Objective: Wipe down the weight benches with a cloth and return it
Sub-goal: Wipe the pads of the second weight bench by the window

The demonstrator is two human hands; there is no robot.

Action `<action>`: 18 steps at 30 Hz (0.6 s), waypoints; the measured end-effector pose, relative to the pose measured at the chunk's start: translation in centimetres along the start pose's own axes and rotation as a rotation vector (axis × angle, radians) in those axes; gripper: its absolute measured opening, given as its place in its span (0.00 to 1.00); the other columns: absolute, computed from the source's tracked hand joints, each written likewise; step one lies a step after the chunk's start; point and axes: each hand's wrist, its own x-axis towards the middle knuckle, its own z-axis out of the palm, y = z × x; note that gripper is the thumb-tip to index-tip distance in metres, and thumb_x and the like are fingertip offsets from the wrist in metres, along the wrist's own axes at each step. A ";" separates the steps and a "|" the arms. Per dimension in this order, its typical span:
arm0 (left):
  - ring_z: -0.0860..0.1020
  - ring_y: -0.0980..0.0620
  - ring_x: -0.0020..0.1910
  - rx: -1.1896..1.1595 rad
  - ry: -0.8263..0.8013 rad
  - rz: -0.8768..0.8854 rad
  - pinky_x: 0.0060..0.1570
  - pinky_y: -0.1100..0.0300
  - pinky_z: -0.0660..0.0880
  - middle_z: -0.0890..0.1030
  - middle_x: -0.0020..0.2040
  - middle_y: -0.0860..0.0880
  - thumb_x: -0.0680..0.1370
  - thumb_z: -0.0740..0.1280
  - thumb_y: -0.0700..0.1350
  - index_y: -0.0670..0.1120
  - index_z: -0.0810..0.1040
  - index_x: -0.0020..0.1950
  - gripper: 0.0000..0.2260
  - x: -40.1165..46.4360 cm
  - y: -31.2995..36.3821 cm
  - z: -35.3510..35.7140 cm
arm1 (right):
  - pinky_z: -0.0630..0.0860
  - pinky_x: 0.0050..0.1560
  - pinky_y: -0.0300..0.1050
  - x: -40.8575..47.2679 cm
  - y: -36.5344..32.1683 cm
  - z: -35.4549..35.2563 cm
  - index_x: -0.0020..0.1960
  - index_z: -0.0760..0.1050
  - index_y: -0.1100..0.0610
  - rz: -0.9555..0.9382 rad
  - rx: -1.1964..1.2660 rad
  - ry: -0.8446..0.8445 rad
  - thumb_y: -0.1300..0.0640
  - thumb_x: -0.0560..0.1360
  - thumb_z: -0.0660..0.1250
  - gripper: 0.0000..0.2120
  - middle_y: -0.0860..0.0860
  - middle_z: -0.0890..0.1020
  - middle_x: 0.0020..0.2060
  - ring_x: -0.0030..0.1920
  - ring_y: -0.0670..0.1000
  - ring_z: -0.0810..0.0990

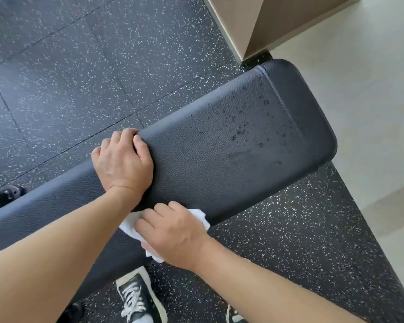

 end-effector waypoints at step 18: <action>0.77 0.40 0.55 -0.072 -0.418 0.287 0.54 0.45 0.72 0.80 0.56 0.45 0.86 0.47 0.52 0.46 0.76 0.61 0.20 2.4 -4.7 -2.9 | 0.69 0.33 0.50 9.4 3.0 0.9 0.42 0.75 0.58 0.553 -0.098 0.158 0.54 0.74 0.68 0.07 0.52 0.75 0.35 0.34 0.56 0.73</action>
